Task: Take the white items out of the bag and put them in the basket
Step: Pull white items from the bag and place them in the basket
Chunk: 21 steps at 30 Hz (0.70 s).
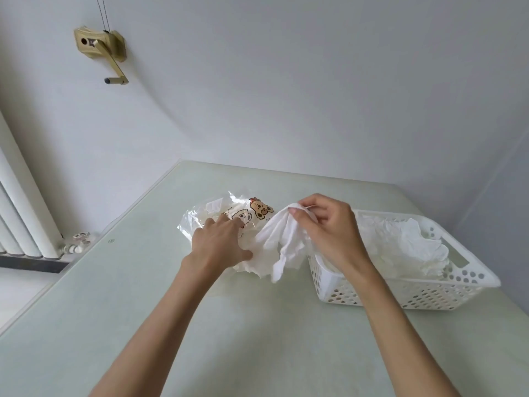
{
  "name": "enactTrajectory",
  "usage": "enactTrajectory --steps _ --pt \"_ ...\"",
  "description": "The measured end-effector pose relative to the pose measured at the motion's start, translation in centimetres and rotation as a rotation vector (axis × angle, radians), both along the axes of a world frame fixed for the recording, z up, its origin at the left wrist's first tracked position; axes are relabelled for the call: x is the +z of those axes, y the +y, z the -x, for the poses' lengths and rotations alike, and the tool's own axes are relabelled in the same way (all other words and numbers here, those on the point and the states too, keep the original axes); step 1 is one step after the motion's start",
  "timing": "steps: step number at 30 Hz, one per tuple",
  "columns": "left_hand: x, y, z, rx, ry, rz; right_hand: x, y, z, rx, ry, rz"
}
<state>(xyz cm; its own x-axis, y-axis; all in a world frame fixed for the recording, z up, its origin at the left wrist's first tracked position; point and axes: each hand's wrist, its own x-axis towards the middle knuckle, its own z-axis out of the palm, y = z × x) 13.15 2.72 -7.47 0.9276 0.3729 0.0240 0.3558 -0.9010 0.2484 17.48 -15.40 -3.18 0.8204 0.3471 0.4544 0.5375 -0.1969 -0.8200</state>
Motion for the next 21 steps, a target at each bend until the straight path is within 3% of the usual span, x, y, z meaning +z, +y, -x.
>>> enactTrajectory --steps 4,9,12,16,21 --pt "-0.1 0.2 0.2 -0.035 0.044 -0.012 1.1 -0.8 -0.3 -0.041 0.032 -0.126" --pt "2.5 1.9 1.4 -0.185 0.065 0.333 1.7 -2.0 -0.6 -0.018 0.266 -0.232" --pt "5.3 2.1 3.7 -0.352 0.094 0.361 2.5 -2.6 -0.7 0.037 0.464 -0.352" --pt "6.9 -0.9 4.3 -0.543 -0.088 0.585 3.8 -3.6 -0.3 0.191 0.577 -0.46" --pt "7.3 -5.3 2.6 -0.452 -0.258 1.008 5.0 -6.5 -0.2 0.342 0.563 -0.488"
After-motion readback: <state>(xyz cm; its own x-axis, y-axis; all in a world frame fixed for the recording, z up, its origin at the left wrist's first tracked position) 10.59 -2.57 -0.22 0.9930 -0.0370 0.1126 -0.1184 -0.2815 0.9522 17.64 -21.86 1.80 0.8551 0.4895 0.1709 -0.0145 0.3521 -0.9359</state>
